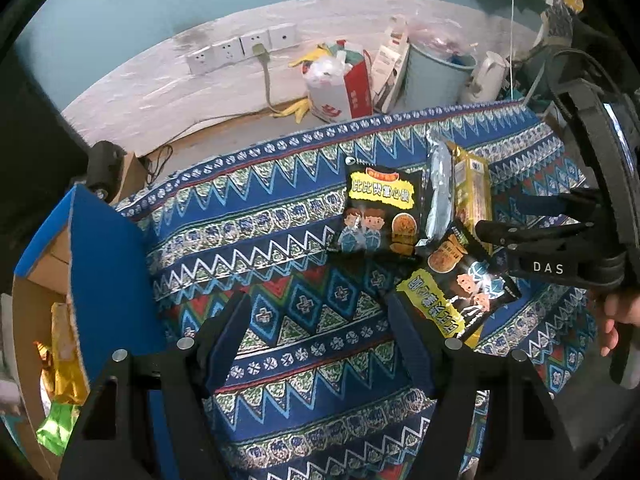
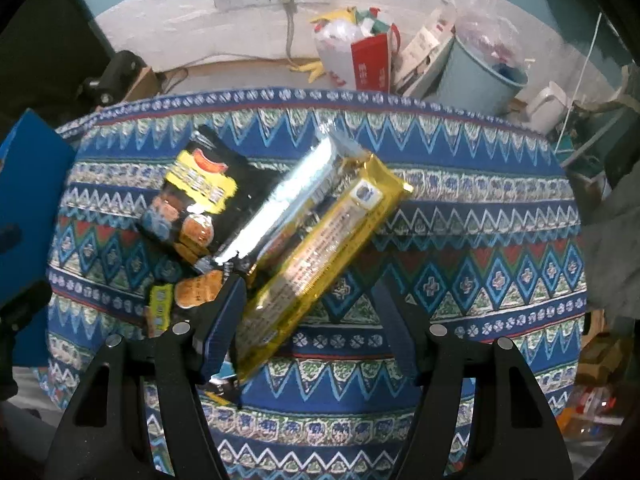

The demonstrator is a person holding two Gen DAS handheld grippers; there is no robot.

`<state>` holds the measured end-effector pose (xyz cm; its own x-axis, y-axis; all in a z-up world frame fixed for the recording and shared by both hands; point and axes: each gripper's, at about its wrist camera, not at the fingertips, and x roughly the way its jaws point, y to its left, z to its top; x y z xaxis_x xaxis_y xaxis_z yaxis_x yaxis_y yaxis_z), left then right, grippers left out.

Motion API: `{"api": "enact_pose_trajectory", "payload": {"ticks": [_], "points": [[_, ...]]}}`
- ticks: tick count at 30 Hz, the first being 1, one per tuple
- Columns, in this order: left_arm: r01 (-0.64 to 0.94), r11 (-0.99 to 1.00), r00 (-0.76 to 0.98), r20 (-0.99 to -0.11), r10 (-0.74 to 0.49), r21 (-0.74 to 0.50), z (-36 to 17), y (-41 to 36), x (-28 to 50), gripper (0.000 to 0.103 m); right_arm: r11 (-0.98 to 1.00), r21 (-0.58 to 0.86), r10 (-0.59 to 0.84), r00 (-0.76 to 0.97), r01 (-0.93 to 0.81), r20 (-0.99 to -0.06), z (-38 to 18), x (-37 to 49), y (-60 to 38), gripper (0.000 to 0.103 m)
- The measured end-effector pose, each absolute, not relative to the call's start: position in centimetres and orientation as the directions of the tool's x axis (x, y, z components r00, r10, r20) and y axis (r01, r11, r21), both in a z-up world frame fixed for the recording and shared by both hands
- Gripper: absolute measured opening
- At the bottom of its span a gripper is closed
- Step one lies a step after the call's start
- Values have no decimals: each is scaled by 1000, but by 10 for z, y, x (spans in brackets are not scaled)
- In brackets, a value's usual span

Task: Organize snacks
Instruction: 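Grasp the black snack bag with the left tool while the right tool grasps the long gold bar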

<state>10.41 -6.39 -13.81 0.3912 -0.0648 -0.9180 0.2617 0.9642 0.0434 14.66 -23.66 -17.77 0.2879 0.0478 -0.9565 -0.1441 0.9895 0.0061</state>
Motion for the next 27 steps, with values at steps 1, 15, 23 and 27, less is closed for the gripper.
{"api": "enact_pose_trajectory", "payload": {"ticks": [1,15,23,27], "points": [[265,963,385,-920,-66,42,-141,-65,106,73,990,4,45,281,-144,-959,-181,148,-237,67],[328,945,320,-941,-108,3,-157,-81,112,74,986,-13,26,225,-169,-974,-210,154,-233,67],[428,904,305,-943,-136,8,-156,-107,104,81,982,-81,-48,193,-170,-980,-218,136,-261,42],[454,891,270,-952,-145,-7,-164,-120,102,82,986,-82,-55,183,-143,-982,-219,125,-283,33]]}}
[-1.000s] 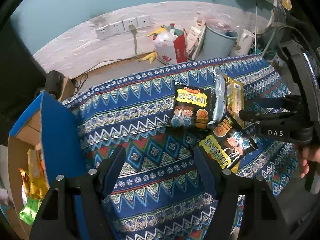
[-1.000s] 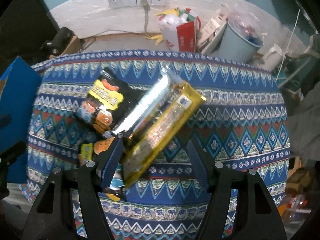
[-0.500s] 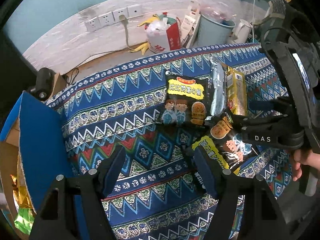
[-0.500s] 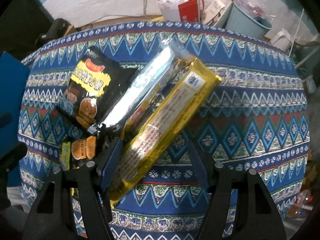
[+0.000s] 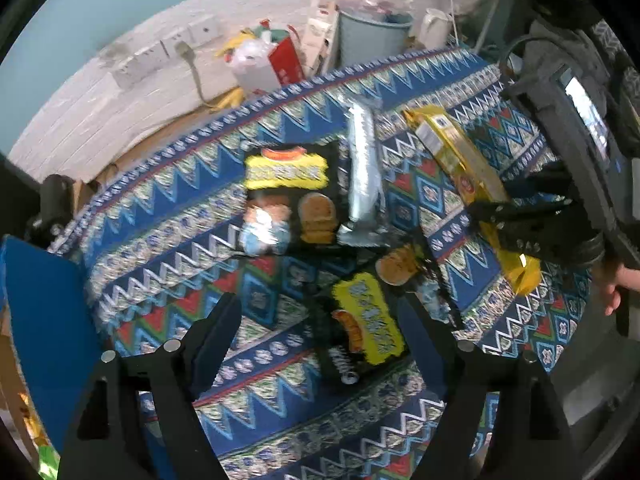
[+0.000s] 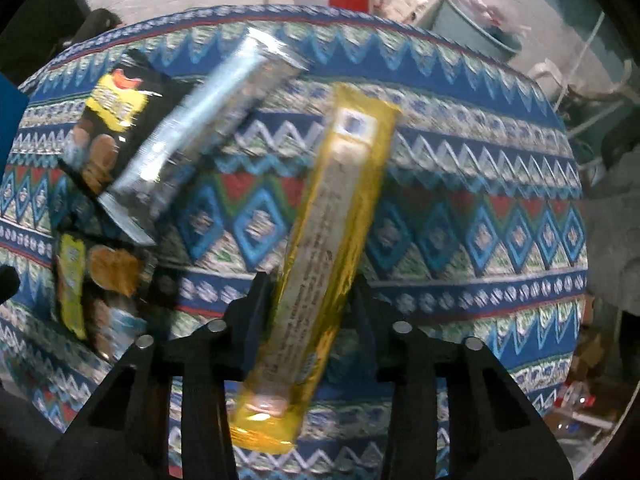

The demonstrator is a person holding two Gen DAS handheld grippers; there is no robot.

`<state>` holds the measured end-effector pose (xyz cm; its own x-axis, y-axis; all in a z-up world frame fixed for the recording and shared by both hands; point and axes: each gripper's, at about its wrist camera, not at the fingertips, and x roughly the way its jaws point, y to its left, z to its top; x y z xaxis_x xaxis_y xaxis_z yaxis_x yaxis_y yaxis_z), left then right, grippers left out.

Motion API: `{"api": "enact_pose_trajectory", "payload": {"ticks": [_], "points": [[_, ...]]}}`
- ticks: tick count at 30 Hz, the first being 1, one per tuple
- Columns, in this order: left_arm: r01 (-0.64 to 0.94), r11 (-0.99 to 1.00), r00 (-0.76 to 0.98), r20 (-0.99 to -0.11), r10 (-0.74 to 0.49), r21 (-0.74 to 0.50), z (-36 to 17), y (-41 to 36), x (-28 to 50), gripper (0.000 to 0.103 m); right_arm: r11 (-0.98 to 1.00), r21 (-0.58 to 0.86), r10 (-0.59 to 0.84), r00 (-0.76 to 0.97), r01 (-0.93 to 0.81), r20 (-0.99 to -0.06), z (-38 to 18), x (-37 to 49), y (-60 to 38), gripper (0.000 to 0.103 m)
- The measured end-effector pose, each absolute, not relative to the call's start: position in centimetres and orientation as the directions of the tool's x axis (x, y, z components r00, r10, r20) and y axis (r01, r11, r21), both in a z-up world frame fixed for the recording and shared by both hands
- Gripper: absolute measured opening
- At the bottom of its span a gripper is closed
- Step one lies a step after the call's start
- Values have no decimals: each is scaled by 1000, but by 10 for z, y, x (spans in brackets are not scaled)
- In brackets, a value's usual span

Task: Organize snacks
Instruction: 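Grasp the black snack bag with the left tool while the right tool grasps the long gold bar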

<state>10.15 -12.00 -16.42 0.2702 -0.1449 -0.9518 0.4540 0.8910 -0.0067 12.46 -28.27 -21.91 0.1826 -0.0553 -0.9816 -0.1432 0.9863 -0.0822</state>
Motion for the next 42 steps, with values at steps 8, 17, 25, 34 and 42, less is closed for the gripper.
{"api": "enact_pose_trajectory", "payload": {"ticks": [8,17,25,34,42], "points": [[236,961,157,-970,-187,-148,-188,-121,102,82,989,-101,-79,190,-106,-979,-215,103,-313,30],[130,982,141,-977,-157,-139,-198,-141,101,87,994,-59,-38,199,-97,-979,-213,98,-329,46],[113,993,146,-988,-57,-41,-218,-176,111,95,994,-44,-23,197,-103,-980,-222,100,-333,47],[147,989,132,-991,-17,2,-249,-179,108,102,989,-74,-47,207,-124,-977,-229,106,-321,47],[226,974,189,-981,-52,-9,-241,-176,98,74,988,-63,-29,232,-140,-972,-225,100,-318,31]]}}
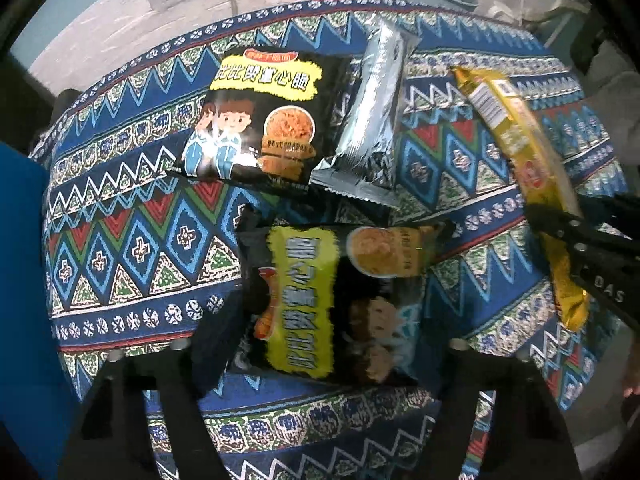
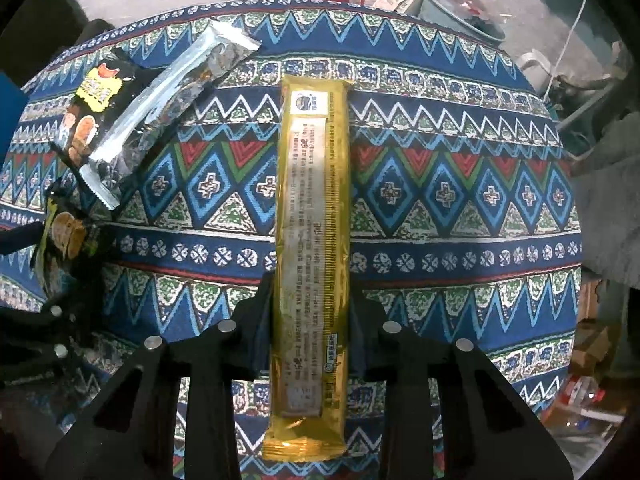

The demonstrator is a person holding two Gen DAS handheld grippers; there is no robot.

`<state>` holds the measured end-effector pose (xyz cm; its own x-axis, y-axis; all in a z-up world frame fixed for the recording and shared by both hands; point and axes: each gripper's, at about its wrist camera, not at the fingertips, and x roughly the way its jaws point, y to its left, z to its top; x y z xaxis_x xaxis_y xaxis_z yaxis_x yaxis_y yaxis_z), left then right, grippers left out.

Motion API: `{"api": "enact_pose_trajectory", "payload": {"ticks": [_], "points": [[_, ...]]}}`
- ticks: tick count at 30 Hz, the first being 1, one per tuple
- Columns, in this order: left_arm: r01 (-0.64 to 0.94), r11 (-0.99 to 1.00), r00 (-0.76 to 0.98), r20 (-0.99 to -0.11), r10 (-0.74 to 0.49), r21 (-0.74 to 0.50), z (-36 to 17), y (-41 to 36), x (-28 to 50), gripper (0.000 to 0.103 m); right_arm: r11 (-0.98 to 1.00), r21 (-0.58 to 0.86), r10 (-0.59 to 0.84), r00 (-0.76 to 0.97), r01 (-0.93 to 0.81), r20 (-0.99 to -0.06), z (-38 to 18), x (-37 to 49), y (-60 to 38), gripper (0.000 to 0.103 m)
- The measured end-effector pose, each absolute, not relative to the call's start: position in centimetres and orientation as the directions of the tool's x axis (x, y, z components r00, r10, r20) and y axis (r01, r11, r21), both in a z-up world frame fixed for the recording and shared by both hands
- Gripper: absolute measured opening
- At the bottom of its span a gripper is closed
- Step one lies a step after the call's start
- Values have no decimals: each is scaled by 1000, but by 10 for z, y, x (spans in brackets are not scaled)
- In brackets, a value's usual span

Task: Organize snacks
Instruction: 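Grasp the black snack bag with the left tool while the right tool grasps the long gold bar, then lift both held snacks and carry them over the cardboard box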

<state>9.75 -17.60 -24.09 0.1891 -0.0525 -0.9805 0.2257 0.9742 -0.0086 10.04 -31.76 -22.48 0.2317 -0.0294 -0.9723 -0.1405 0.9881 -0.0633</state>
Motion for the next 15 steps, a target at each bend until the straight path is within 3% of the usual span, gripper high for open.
{"api": "enact_pose_trajectory", "payload": {"ticks": [15], "points": [[250,968,269,-962,-54,16,-209,-139,77,74,987,-63,-9,335,-151,-942,-177,93,-303,30]]}}
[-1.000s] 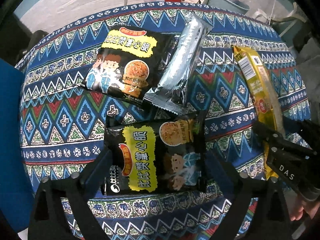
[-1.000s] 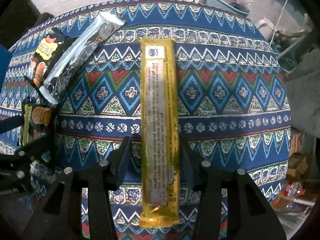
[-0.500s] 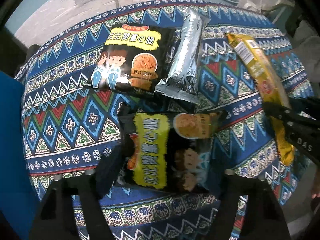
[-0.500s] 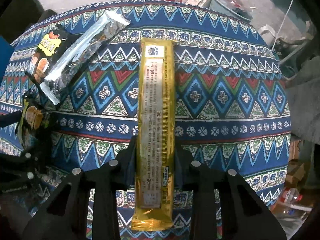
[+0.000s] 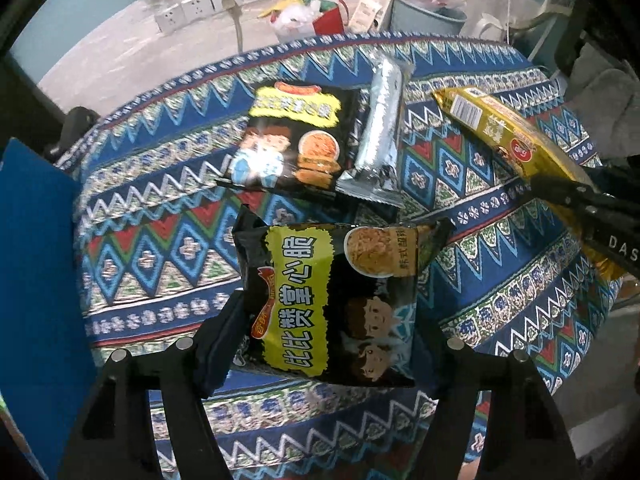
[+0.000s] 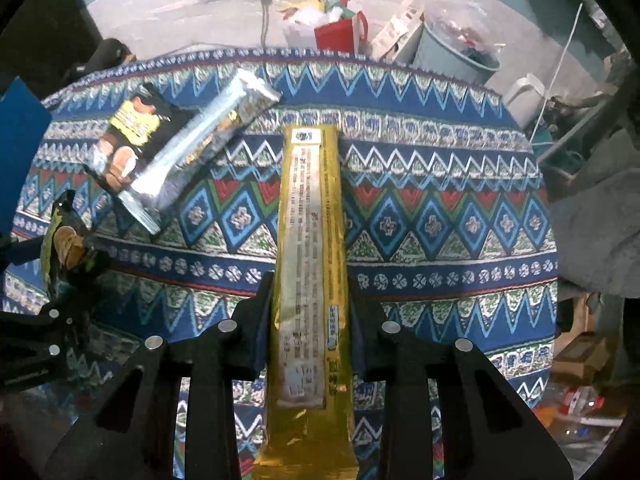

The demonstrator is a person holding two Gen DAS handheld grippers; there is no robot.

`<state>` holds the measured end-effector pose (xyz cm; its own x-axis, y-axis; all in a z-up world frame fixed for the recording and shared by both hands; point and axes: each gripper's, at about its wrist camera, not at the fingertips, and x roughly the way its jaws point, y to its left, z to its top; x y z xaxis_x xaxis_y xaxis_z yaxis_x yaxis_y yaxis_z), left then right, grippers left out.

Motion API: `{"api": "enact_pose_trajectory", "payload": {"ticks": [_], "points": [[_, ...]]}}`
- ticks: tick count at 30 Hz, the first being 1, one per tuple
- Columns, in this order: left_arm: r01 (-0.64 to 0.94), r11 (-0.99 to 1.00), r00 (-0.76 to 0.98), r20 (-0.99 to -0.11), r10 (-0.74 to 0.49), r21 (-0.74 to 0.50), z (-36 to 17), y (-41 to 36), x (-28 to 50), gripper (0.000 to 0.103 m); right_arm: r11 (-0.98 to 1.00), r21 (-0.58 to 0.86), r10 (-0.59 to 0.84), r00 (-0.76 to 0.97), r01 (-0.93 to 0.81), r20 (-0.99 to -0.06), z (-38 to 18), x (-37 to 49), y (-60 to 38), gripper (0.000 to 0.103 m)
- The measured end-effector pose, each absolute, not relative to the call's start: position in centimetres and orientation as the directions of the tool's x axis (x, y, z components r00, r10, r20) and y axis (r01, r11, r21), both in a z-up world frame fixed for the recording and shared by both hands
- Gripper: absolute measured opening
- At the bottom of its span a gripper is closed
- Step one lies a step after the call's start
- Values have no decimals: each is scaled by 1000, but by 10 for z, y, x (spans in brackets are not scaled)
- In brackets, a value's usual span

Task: Organize snacks
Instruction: 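Lift both held snacks and carry them over the cardboard box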

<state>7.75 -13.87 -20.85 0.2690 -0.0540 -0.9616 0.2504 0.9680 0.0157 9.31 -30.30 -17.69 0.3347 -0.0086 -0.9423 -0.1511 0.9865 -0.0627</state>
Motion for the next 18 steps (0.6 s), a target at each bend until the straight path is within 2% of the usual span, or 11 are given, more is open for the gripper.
{"api": "enact_pose_trajectory", "payload": {"ticks": [6,18], "points": [[241,970,323,-945,-44,37,-178,-124,72,74,984,-60,8,377,-169,-926,-154,95,-298,27],[207,978,329,-942,-68,2,-158,-95,65,74,991,-3,39,310,-135,-950,-175,92,-298,27]]}}
